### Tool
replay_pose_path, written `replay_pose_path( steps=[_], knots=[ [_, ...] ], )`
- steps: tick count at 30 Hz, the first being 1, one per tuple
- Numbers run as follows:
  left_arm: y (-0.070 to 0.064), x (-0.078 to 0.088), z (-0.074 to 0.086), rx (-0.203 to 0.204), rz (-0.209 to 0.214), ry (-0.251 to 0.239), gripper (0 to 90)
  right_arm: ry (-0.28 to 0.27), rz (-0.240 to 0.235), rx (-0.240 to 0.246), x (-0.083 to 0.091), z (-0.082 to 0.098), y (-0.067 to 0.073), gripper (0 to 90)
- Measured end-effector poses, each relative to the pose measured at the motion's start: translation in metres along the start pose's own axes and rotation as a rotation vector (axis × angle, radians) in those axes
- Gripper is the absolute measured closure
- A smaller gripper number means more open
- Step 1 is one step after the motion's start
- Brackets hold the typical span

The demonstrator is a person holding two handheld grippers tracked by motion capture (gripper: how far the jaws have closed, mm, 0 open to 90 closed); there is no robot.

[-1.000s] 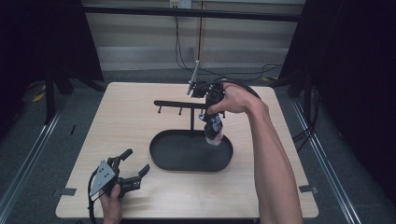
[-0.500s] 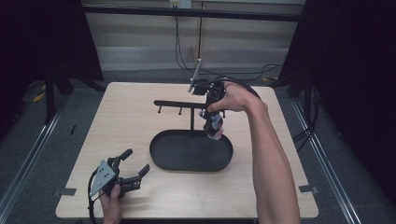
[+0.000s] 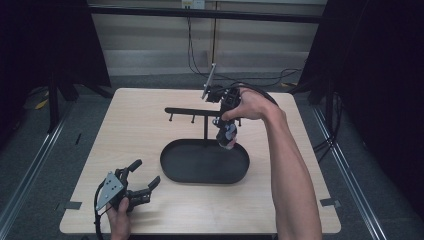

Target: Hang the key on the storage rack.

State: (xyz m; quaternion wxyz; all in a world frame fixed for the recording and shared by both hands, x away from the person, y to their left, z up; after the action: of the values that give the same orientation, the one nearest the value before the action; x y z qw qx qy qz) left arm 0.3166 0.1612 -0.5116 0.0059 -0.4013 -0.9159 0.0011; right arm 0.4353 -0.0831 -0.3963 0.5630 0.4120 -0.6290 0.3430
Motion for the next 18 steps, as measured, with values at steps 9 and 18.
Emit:
replay_pose_path(
  steps=[9,18],
  knots=[
    [0.0001,0.0001,0.0002,-0.002,0.000,0.002,15.3,-0.006,-0.006,-0.007,-0.0032,0.0046,0.0011,87.0],
    [0.0001,0.0001,0.0001,-0.003,0.001,0.002,15.3,-0.014,0.012,0.001,-0.0004,0.0086,0.0064,79.1]
  ],
)
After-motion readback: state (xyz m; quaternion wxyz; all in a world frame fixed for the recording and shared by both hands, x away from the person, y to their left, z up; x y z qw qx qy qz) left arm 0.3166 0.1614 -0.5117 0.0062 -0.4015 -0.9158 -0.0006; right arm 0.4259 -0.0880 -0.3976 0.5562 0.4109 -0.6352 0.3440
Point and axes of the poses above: each handheld gripper's, and its own axes: x roughly backward along the jaws, z roughly out of its underside, y roughly to its left, the point moved 9 cm from there along -x, roughly forward along the jaws, and after that the axes turned 3 degrees about z, right-handed, at the moved point
